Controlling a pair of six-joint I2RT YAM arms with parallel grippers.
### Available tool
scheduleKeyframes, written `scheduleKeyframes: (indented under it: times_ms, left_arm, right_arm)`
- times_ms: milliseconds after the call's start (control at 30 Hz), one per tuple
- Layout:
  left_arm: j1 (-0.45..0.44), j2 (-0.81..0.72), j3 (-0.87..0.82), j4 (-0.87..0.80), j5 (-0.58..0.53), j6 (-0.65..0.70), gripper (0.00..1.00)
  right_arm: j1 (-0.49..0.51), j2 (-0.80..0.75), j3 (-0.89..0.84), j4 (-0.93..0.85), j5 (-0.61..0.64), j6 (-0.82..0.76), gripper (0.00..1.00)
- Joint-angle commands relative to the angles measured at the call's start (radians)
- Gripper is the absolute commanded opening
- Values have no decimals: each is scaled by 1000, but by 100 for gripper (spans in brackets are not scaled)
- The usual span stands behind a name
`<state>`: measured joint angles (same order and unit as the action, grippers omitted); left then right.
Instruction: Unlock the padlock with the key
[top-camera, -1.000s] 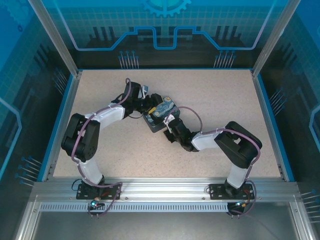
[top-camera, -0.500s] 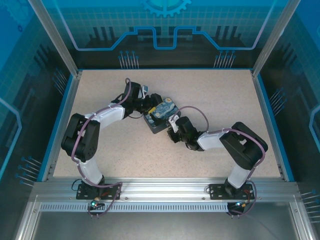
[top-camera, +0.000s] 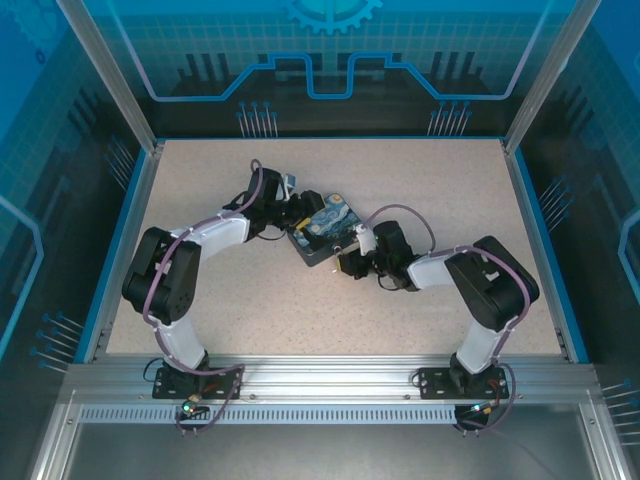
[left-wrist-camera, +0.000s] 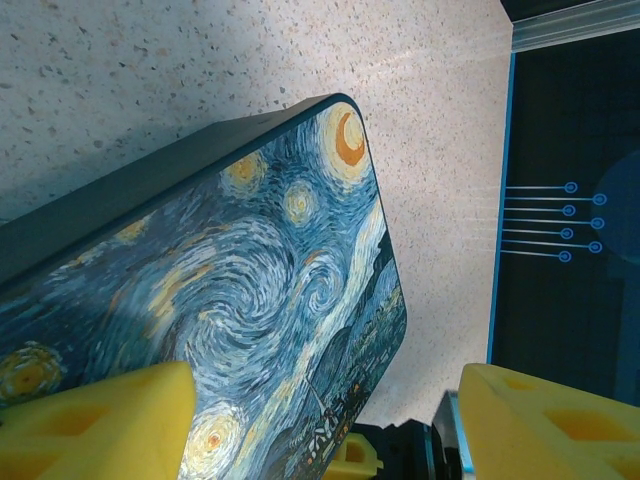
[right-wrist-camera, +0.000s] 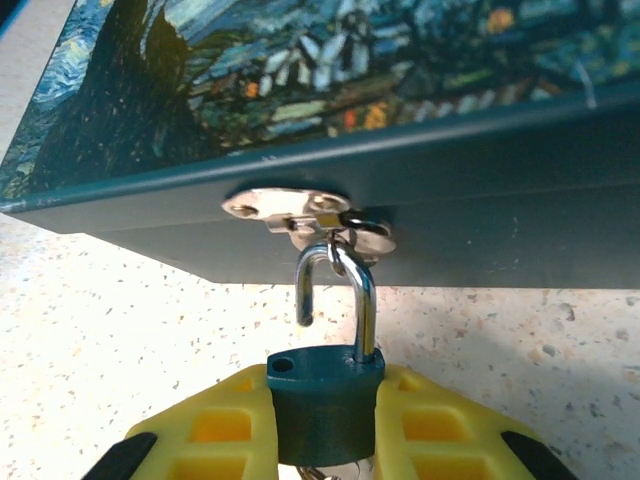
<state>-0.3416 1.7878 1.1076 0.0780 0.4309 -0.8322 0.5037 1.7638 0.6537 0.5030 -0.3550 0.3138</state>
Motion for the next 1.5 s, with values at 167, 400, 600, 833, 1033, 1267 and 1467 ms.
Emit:
scheduleKeyframes:
  times_ms: [167, 400, 600, 833, 1033, 1267, 1467]
  left_arm:
    - [-9, 18, -34, -44, -24, 22, 71]
    - [-8, 15, -37, -47, -28, 23, 71]
    - [-8, 8, -37, -47, -28, 22, 71]
    - [-9, 4, -34, -47, -29, 23, 71]
    - [-9, 5, -37, -40, -27, 19, 71]
    - [-10, 10, -31, -32, -20, 16, 71]
    - [-8, 5, -31, -32, -17, 17, 72]
  right_arm:
    - [-70, 88, 1, 127, -236, 78, 14]
    - [-112, 62, -32, 102, -176, 72, 40]
    - [-116, -42, -59, -47, 26, 7, 59]
    - [-28, -149, -45, -158, 170, -39, 62]
    - [132, -167, -14, -204, 438, -31, 62]
    - [187, -121, 40, -249, 512, -24, 57]
    - [156, -79, 65, -239, 469, -4, 48]
